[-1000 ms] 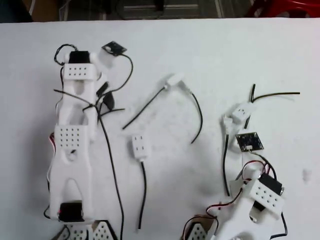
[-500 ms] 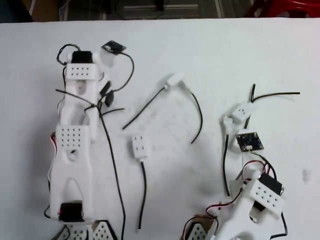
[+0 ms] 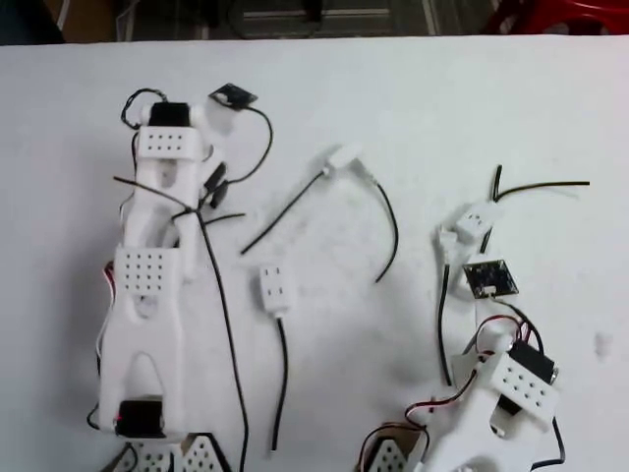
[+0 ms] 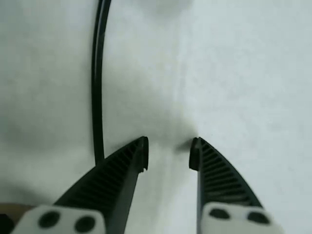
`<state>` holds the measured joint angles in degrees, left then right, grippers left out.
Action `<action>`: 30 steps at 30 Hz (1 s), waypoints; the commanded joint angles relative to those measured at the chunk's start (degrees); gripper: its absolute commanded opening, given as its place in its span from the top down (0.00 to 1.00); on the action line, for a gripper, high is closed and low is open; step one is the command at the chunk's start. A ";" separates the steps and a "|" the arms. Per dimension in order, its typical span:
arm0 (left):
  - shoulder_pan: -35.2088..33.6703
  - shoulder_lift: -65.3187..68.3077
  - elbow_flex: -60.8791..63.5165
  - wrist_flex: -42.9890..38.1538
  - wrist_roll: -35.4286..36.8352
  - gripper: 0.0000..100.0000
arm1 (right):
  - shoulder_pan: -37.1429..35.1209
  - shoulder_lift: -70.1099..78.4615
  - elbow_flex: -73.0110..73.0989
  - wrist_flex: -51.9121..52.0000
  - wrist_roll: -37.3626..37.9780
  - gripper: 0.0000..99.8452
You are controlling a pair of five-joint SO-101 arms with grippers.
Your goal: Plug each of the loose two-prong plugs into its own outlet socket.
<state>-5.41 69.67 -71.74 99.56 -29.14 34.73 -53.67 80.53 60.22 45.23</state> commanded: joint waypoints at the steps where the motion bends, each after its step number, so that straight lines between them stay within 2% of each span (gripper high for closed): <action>1: -0.13 -0.04 -0.53 -0.09 -0.09 0.97 | 0.40 -0.84 0.70 -0.04 0.53 0.85; 5: -0.57 -0.04 -5.89 1.05 0.26 0.97 | 0.40 -0.84 0.70 -0.04 0.53 0.85; 8: -0.84 -0.04 -14.86 2.81 0.53 0.97 | 0.40 -0.84 0.70 -0.04 0.53 0.85; 11: -1.98 -0.13 -24.88 2.81 5.54 0.97 | 0.40 -0.84 0.70 -0.04 0.53 0.85; 22: -3.03 -17.27 -24.09 2.90 23.21 0.98 | 0.22 -0.84 0.70 -0.04 0.53 0.85; 30: -2.51 -27.47 -24.09 3.08 30.68 0.98 | 0.13 -0.84 0.70 -0.04 0.53 0.85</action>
<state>-7.69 49.98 -93.36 102.46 -0.48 34.73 -53.67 80.53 60.22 45.23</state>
